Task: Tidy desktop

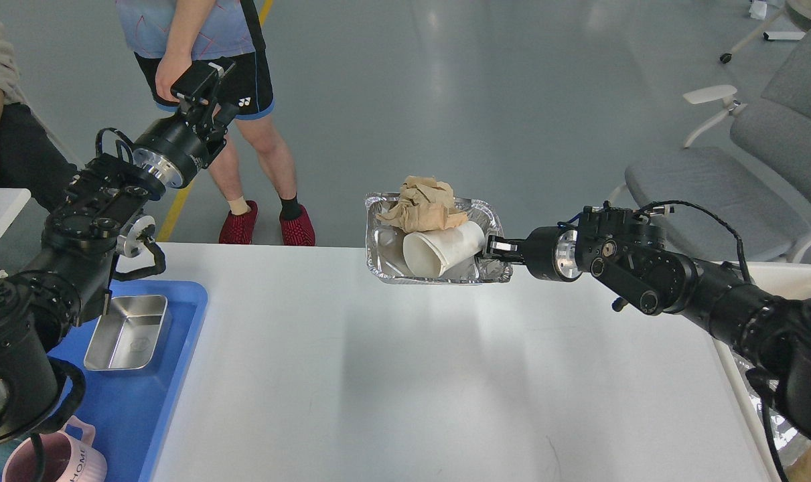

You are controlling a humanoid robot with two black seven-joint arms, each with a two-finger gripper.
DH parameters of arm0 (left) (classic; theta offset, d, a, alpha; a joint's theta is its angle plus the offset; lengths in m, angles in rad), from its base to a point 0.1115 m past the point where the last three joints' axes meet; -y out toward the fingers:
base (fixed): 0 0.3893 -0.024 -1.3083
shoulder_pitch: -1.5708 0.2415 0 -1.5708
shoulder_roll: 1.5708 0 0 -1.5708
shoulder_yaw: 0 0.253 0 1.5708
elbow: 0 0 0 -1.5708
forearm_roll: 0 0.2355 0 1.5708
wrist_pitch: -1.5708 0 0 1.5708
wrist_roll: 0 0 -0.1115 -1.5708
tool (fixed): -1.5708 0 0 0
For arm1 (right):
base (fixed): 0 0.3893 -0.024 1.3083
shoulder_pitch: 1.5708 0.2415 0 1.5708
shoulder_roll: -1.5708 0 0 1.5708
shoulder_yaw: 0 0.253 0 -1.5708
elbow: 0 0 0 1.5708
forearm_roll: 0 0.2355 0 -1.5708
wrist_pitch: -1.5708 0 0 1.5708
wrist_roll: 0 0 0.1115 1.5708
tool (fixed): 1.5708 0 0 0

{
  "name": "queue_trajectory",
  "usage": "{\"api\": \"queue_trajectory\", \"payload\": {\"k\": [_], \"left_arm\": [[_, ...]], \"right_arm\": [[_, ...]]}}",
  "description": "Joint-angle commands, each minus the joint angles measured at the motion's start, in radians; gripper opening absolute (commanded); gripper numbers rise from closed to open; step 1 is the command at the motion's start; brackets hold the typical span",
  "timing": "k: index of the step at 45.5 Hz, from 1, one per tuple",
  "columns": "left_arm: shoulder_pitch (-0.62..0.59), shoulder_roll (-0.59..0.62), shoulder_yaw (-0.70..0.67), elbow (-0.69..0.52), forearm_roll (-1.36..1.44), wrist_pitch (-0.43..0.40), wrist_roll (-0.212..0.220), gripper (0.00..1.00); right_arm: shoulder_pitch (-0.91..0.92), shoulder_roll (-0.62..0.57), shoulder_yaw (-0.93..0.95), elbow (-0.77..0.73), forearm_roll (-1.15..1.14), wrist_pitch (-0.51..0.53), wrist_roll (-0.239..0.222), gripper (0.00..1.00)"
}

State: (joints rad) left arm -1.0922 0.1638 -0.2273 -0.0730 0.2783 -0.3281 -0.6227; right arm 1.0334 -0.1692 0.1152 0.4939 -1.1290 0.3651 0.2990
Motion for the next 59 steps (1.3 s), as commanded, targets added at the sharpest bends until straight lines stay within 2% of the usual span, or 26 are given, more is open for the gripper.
{"api": "queue_trajectory", "payload": {"k": [1,5,14,20,23,27,30,33,44,53,59], "left_arm": [[0.061,-0.004,-0.156,-0.008,-0.004,-0.017,-0.006,0.94],[0.100,-0.004,-0.285,-0.008,-0.005,-0.026,-0.005,0.95],[0.135,-0.007,-0.480,-0.005,-0.034,0.021,0.020,0.95],[0.146,-0.023,-0.593,-0.005,-0.083,0.096,0.107,0.95],[0.149,-0.032,-0.656,-0.007,-0.099,0.100,0.133,0.96],[0.173,-0.032,-0.699,-0.014,-0.099,0.052,0.130,0.96],[0.193,-0.026,-0.708,-0.024,-0.099,-0.017,0.109,0.96],[0.195,-0.021,-0.705,-0.024,-0.099,-0.045,0.086,0.96],[0.199,-0.012,-0.696,-0.022,-0.100,-0.042,0.080,0.96],[0.198,0.002,-0.698,-0.022,-0.102,-0.035,0.077,0.96],[0.199,0.003,-0.696,-0.022,-0.102,-0.035,0.077,0.96]], "right_arm": [[-0.003,0.000,0.000,0.000,0.000,0.000,0.000,0.00],[-0.004,0.000,0.001,-0.002,0.000,0.000,0.000,0.00],[-0.010,0.007,0.001,-0.035,0.002,0.000,0.000,0.00],[-0.010,0.008,0.001,-0.037,0.002,0.000,0.000,0.00],[-0.010,0.008,0.001,-0.038,0.002,0.000,0.000,0.00],[-0.010,0.007,0.001,-0.038,0.002,0.002,0.002,0.00],[-0.012,0.005,0.003,-0.038,0.002,0.002,0.002,0.00],[-0.012,0.005,0.004,-0.040,0.002,0.002,0.002,0.00],[-0.039,-0.010,0.018,-0.127,0.118,0.006,0.006,0.00],[-0.104,-0.098,0.021,-0.227,0.218,0.002,0.008,0.00],[-0.165,-0.144,0.020,-0.345,0.345,0.005,0.008,0.00]]}}
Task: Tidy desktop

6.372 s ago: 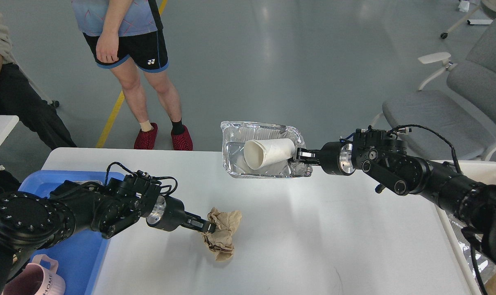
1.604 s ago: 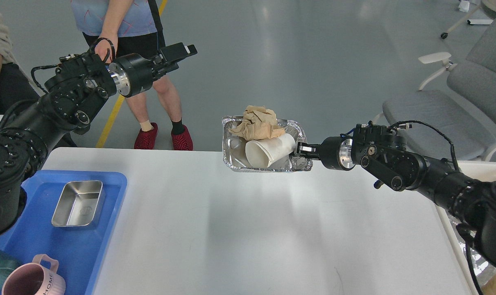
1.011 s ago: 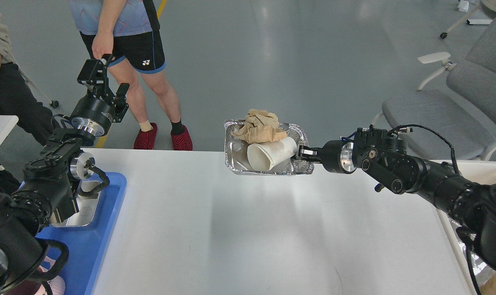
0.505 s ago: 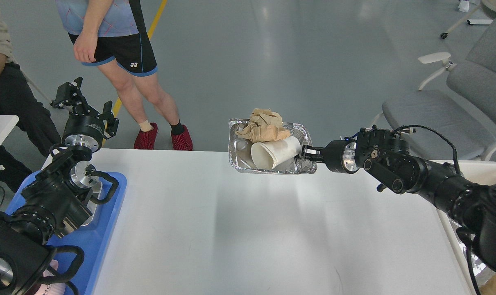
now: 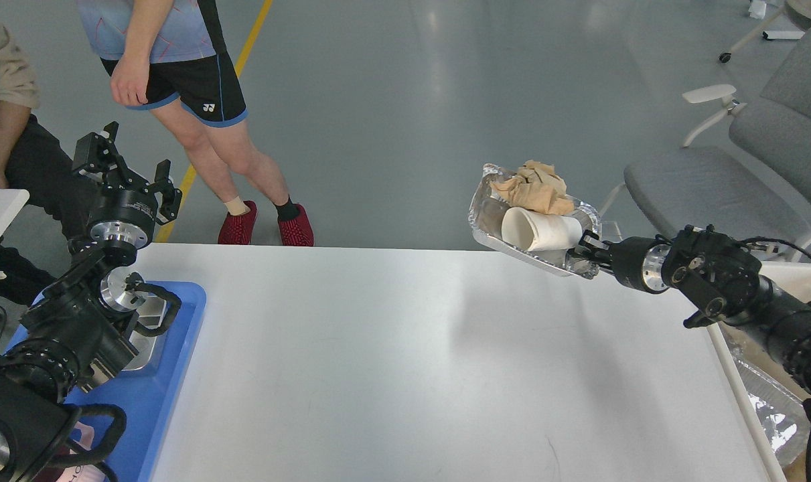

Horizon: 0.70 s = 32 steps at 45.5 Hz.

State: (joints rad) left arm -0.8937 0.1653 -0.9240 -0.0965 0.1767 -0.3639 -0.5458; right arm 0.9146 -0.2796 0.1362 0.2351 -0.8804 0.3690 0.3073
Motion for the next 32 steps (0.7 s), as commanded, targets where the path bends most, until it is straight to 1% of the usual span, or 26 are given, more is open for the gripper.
{"api": "queue_trajectory", "payload": {"k": [1,11,15,20,24,32], "left_arm": [[0.001,0.003,0.001,0.001,0.000,0.000,0.000,0.96],[0.009,0.003,-0.001,0.001,-0.002,0.002,0.000,0.96],[0.013,0.003,-0.001,0.001,-0.002,0.002,-0.002,0.96],[0.018,0.008,0.001,0.001,-0.002,0.002,-0.002,0.96],[0.018,0.008,0.001,0.001,-0.002,0.002,-0.002,0.96],[0.018,0.008,0.001,0.001,0.000,0.002,-0.002,0.96]], "right_arm": [[-0.057,-0.039,-0.001,-0.100,0.113,0.002,0.000,0.00],[-0.161,-0.142,0.006,-0.191,0.257,0.005,0.000,0.00],[-0.226,-0.165,0.010,-0.223,0.336,0.008,0.000,0.00],[-0.333,-0.228,0.051,-0.234,0.422,0.008,0.000,0.00],[-0.401,-0.247,0.091,-0.240,0.445,0.001,0.000,0.00],[-0.476,-0.250,0.175,-0.310,0.446,0.004,-0.005,0.00]]}}
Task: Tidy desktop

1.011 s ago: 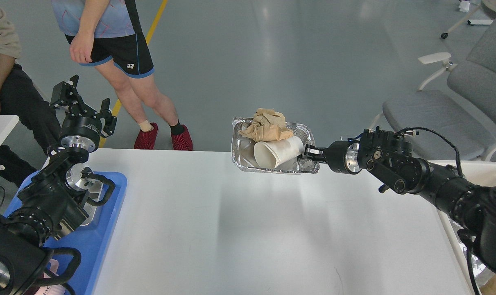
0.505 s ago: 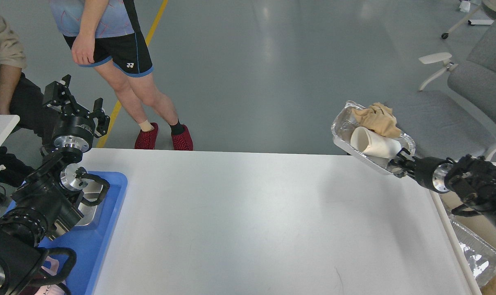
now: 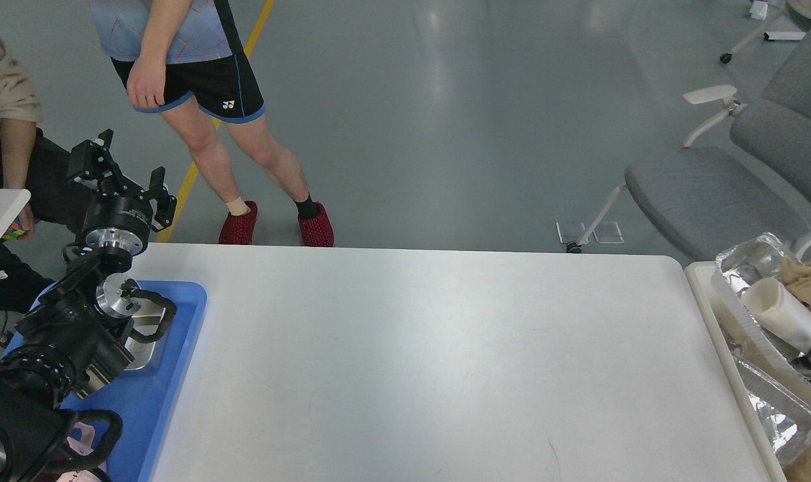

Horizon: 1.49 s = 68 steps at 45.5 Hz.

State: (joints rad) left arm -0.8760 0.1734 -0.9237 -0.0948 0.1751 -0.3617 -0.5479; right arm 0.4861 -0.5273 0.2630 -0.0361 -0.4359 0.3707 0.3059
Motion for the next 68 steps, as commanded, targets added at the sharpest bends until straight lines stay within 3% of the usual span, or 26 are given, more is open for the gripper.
{"api": "queue_trajectory", "payload": {"k": [1,2,7,9,15,22,34,47,60,68], "left_arm": [[-0.001,0.000,0.000,0.000,0.001,0.000,0.000,0.96],[-0.001,0.000,0.000,0.000,0.001,0.000,0.000,0.96],[-0.001,0.000,-0.001,0.000,0.001,0.001,0.000,0.97],[-0.003,0.000,-0.001,0.000,0.001,0.006,0.000,0.97],[-0.001,0.001,0.002,0.000,0.004,0.026,0.002,0.97],[0.005,0.001,0.002,0.000,0.004,0.029,0.002,0.97],[0.005,0.000,0.003,0.000,0.004,0.029,0.002,0.97],[-0.005,0.000,0.003,0.000,0.004,0.027,0.002,0.97],[0.003,-0.003,0.003,-0.002,0.004,0.027,0.000,0.97],[0.005,-0.003,0.003,0.000,0.004,0.026,0.000,0.97]], "right_arm": [[-0.056,-0.002,0.056,-0.041,0.002,0.002,-0.005,0.00],[-0.064,-0.002,0.065,-0.041,0.002,0.000,-0.004,0.00],[-0.084,0.003,0.099,-0.048,0.003,-0.033,-0.004,0.60],[-0.084,0.006,0.108,-0.048,0.006,-0.047,-0.004,0.75],[-0.086,0.009,0.116,-0.048,0.008,-0.058,-0.004,0.90],[-0.089,0.010,0.117,-0.048,0.008,-0.059,-0.004,0.96],[-0.078,0.013,0.177,-0.045,0.008,-0.067,-0.004,0.98],[0.077,0.032,0.524,-0.028,0.025,-0.064,-0.001,1.00],[0.252,0.197,0.637,0.047,0.089,-0.043,-0.001,1.00],[0.282,0.286,0.668,0.165,0.154,0.066,0.001,1.00]]}}
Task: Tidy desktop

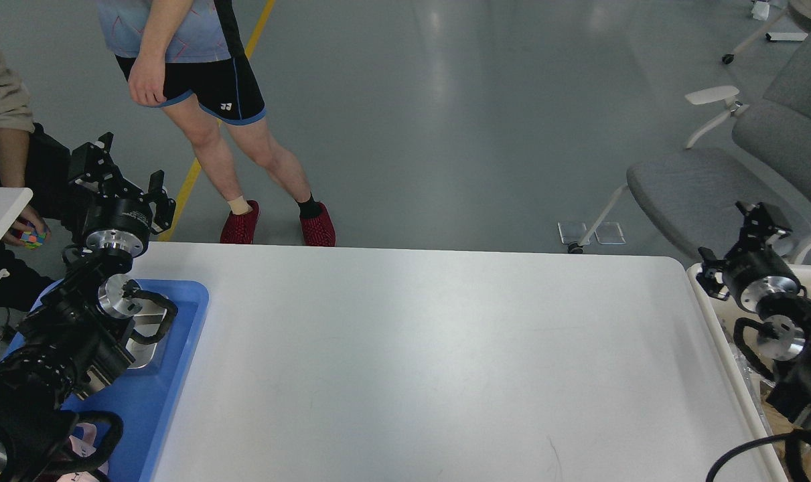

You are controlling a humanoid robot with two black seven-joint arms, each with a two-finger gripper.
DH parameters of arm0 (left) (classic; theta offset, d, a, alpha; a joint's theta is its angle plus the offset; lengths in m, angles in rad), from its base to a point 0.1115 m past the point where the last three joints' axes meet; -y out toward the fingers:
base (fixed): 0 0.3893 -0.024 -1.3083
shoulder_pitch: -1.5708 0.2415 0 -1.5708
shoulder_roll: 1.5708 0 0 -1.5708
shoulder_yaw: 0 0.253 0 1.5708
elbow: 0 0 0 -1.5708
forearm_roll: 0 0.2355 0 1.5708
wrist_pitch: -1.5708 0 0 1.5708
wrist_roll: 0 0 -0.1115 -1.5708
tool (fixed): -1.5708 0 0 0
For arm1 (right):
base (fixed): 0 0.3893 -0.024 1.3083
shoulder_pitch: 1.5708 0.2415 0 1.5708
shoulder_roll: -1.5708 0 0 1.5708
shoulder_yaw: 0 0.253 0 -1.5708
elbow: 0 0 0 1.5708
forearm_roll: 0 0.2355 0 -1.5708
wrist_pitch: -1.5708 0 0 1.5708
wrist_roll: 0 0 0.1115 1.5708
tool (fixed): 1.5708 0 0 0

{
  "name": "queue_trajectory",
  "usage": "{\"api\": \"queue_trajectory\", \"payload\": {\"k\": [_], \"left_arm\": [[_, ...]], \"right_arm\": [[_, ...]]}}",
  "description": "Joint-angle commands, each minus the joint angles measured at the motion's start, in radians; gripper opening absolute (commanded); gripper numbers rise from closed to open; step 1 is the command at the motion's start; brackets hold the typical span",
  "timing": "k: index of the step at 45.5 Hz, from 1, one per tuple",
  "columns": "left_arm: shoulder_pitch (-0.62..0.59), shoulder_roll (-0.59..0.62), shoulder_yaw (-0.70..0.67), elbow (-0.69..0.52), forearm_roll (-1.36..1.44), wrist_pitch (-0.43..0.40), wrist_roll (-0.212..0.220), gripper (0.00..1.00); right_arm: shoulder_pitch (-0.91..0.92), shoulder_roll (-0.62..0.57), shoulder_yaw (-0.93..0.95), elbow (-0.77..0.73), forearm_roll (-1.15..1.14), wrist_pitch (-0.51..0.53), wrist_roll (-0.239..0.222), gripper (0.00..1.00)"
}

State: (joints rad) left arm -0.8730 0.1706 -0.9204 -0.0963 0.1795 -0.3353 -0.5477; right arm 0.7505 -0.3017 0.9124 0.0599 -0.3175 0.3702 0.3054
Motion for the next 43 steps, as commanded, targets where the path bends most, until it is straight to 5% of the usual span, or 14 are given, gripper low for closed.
{"api": "queue_trajectory", "payload": {"k": [1,12,19,43], "left_arm": [[0.002,0.000,0.000,0.000,0.000,-0.001,0.000,0.97],[0.011,-0.022,0.000,-0.002,0.003,-0.016,-0.029,0.97],[0.015,-0.028,0.049,-0.002,0.011,-0.016,-0.029,0.97],[0.025,-0.046,0.123,-0.002,-0.002,-0.005,-0.034,0.97]], "right_arm": [[0.023,0.075,0.025,0.078,0.035,0.075,0.003,1.00],[0.079,0.225,0.137,0.090,0.040,0.131,0.026,1.00],[0.139,0.292,0.024,0.069,0.003,0.128,0.023,1.00],[0.129,0.292,-0.006,0.052,0.020,0.001,0.046,1.00]]}}
